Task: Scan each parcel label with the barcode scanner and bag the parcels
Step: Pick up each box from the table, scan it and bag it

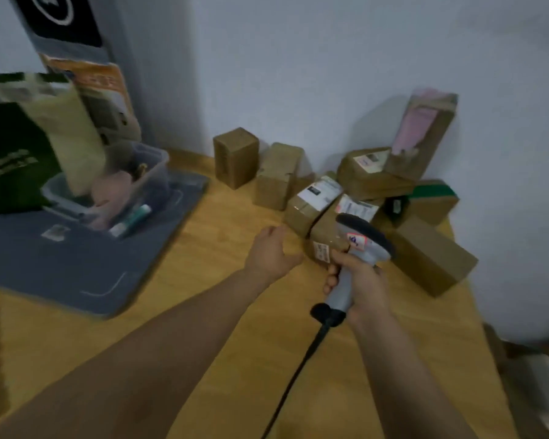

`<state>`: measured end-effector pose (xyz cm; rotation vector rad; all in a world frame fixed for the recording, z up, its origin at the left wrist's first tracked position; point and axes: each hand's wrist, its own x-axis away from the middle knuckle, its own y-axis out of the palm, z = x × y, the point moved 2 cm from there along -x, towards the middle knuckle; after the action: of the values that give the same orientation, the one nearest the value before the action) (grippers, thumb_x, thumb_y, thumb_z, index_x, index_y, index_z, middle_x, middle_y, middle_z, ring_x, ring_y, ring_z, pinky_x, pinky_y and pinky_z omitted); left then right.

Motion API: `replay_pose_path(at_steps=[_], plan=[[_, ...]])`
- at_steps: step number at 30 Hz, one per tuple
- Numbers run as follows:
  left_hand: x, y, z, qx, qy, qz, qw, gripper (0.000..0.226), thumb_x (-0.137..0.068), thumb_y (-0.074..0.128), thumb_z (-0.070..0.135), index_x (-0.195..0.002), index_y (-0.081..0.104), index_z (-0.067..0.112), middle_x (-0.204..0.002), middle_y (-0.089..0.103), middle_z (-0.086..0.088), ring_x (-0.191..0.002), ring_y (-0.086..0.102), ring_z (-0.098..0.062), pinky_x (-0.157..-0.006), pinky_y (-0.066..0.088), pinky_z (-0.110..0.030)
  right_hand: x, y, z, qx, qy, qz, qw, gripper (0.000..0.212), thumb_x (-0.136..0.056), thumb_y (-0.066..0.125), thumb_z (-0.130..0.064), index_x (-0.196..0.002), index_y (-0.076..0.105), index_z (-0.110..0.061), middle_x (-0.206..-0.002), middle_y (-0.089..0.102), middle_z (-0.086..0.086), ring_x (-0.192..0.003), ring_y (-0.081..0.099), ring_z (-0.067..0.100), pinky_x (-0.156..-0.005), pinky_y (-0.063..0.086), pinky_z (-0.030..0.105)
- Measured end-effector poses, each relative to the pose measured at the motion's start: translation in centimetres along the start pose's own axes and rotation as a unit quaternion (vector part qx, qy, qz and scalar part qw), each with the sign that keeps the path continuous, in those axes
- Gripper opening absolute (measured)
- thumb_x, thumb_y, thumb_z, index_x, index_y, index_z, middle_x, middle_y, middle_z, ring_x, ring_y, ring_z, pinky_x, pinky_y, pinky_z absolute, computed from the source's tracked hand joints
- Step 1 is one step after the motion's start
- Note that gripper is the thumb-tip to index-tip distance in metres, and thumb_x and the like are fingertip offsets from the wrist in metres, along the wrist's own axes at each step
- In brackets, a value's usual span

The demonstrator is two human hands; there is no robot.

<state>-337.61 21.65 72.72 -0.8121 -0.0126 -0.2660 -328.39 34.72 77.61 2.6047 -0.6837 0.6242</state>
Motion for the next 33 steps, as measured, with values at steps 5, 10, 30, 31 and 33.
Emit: replay_pose_path(at_steps=[5, 10, 30, 31, 33], plan=[[-9.4, 5.1, 5.8, -0.072, 0.026, -0.007, 0.997, 0.086, -0.076, 0.060, 0.062, -0.144, 0.037, 0.015, -0.144, 0.038, -0.016, -0.135, 0.033, -0.031, -0.109, 0.035, -0.044, -4.7, -3.4, -0.9, 0.010, 0.022, 0.017, 1.000, 0.016, -0.084, 0.065, -0.003, -0.071, 0.057, -0.005, -0.054, 0.053, 0.009, -0.045, 0.047, 0.018, -0.047, 0.041, 0.029], [-14.6, 8.0, 7.4, -0.239, -0.006, -0.092, 0.967, 0.105, -0.075, 0.048, 0.079, -0.154, -0.004, 0.032, -0.162, -0.008, -0.009, -0.146, -0.011, -0.037, -0.116, -0.003, -0.060, -8.6, -6.7, -0.1, -0.030, 0.037, 0.019, 0.999, 0.007, -0.084, 0.066, -0.003, -0.084, 0.060, -0.006, -0.060, 0.059, 0.008, -0.050, 0.055, 0.017, -0.047, 0.046, 0.028], [-3.7, 6.5, 0.7, -0.327, 0.005, -0.158, 0.932, 0.078, -0.079, 0.024, 0.084, -0.144, -0.010, 0.057, -0.162, -0.010, -0.003, -0.146, -0.008, -0.040, -0.113, -0.001, -0.065, -6.3, -8.9, 6.9, -0.097, 0.115, -0.133, 0.980, 0.035, -0.056, 0.070, -0.014, -0.091, 0.070, -0.012, -0.103, 0.064, 0.009, -0.099, 0.056, 0.028, -0.076, 0.043, 0.040], [-2.0, 6.2, 0.1, -0.328, 0.004, -0.158, 0.931, 0.078, -0.080, 0.024, 0.083, -0.144, -0.011, 0.058, -0.162, -0.010, -0.003, -0.146, -0.008, -0.040, -0.113, -0.001, -0.065, -5.1, -9.0, 7.6, -0.087, 0.135, -0.140, 0.977, 0.038, -0.057, 0.069, -0.013, -0.095, 0.067, -0.010, -0.104, 0.063, 0.011, -0.100, 0.056, 0.029, -0.077, 0.044, 0.042], [1.6, 5.5, -1.0, -0.318, -0.003, -0.158, 0.935, 0.076, -0.081, 0.025, 0.083, -0.143, -0.010, 0.059, -0.162, -0.010, -0.003, -0.146, -0.009, -0.039, -0.113, -0.001, -0.065, -2.6, -9.1, 8.8, -0.068, 0.160, -0.158, 0.972, 0.041, -0.058, 0.069, -0.010, -0.098, 0.063, -0.008, -0.102, 0.064, 0.012, -0.099, 0.059, 0.030, -0.078, 0.046, 0.042]])
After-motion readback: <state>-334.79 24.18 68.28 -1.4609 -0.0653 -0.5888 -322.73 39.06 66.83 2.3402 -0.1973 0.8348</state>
